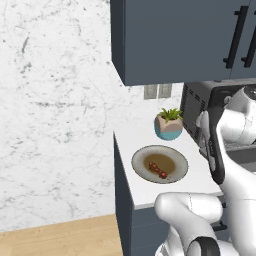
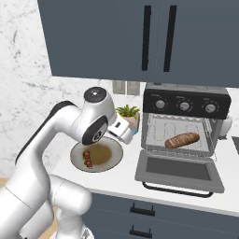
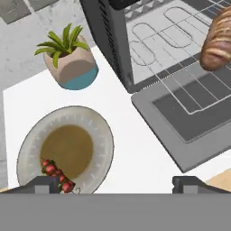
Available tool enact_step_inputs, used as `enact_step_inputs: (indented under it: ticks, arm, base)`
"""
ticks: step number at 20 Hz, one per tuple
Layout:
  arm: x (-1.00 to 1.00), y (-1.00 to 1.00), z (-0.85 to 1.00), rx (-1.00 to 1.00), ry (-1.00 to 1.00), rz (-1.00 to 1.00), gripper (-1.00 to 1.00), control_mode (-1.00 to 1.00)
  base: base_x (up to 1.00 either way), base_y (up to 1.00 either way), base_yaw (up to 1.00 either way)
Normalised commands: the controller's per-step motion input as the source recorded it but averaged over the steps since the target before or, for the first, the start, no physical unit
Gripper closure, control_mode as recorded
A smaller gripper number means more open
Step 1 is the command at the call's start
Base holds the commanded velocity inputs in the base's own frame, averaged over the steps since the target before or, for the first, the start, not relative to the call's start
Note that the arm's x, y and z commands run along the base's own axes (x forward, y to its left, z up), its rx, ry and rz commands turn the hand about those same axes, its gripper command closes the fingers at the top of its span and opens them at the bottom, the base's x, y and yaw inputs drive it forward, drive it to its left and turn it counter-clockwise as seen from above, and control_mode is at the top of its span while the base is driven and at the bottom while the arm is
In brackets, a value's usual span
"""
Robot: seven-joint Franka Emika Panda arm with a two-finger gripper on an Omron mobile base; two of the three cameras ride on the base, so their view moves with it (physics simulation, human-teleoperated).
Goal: Pick up the kebab skewer and baguette bread, and place them inside the toaster oven. Close the toaster oven door and start by setting the timer.
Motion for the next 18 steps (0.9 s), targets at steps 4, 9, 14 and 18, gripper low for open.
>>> enact_step_inputs:
  ticks: [4, 9, 14, 18]
  arm:
    - [-0.13, 0.85, 0.04, -0.14, 0.22, 0.28, -1.00, -1.00]
    - [-0.05, 0.32, 0.00, 0.01, 0.09, 0.26, -1.00, -1.00]
    - [0.00, 0.30, -0.09, 0.02, 0.01, 0.17, -1.00, -1.00]
    - [0.00, 0.46, -0.10, 0.00, 0.00, 0.15, -1.00, -1.00]
  base:
    - [0.00, 0.00, 0.00]
    - [0.00, 0.00, 0.00]
    - [0.00, 0.00, 0.00]
    - [0.00, 0.00, 0.00]
